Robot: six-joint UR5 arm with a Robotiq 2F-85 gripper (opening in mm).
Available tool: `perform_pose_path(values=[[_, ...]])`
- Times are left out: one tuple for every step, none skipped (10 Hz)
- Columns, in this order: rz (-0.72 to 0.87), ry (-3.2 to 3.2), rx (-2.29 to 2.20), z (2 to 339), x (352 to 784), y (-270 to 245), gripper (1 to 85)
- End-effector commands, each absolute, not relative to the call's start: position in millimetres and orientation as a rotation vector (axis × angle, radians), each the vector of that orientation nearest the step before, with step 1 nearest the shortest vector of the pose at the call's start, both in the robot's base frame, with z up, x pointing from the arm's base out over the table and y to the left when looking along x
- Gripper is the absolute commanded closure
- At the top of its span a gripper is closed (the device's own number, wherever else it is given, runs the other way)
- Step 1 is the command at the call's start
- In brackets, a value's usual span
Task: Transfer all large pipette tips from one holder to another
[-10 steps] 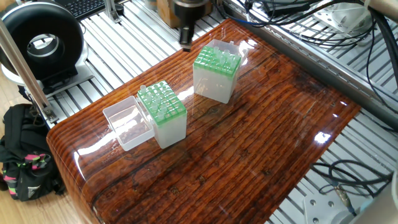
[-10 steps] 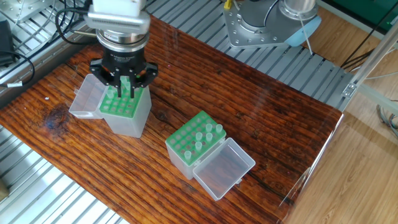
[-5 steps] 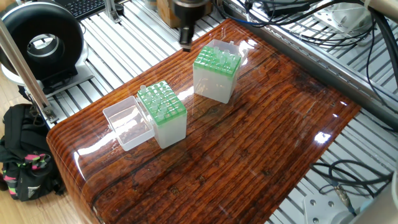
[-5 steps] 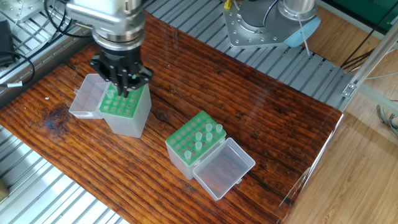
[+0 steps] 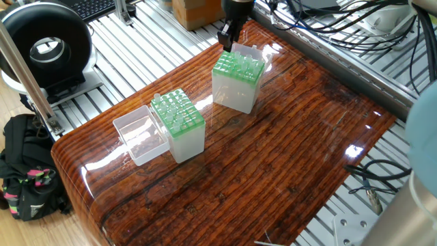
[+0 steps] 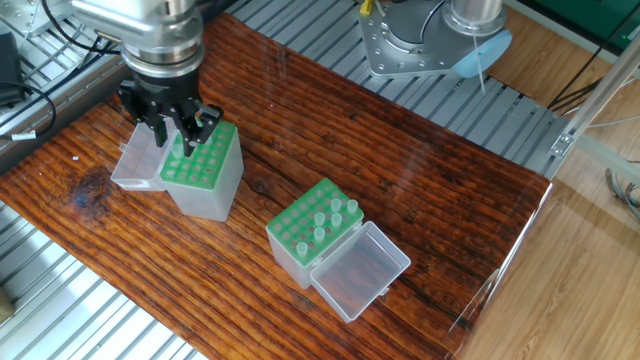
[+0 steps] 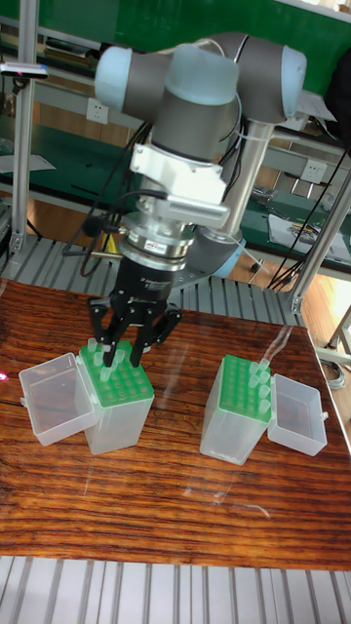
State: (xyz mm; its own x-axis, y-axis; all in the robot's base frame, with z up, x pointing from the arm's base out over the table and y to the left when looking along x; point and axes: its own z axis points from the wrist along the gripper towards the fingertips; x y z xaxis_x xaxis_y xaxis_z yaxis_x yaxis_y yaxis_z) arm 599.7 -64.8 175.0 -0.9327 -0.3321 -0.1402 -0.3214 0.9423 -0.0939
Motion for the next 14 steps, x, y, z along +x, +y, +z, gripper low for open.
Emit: perform_pose_path(values=[[-0.057, 2.97, -0.378, 152, 601, -75, 49.0], [-0.056, 2.972, -0.374, 148, 599, -78, 49.0], [-0.055, 2.978, -0.375, 148, 596, -78, 49.3], [-0.054, 2.986, -0.371, 147, 594, -79, 50.0], [-0.041, 2.992, -0.368, 146, 593, -77, 50.7], [-0.033, 2.996, -0.368, 145, 592, -76, 51.7], [-0.041, 2.995, -0.376, 143, 593, -77, 52.3], [-0.041, 2.995, -0.378, 142, 593, -77, 52.3], [-0.043, 2.995, -0.38, 141, 593, -78, 52.7], [-0.046, 2.995, -0.383, 139, 593, -78, 53.3], [-0.051, 2.995, -0.386, 139, 593, -80, 54.0], [-0.051, 2.995, -0.388, 139, 592, -80, 54.7], [-0.051, 2.995, -0.388, 139, 592, -81, 55.3], [-0.051, 2.995, -0.386, 138, 592, -81, 56.3]])
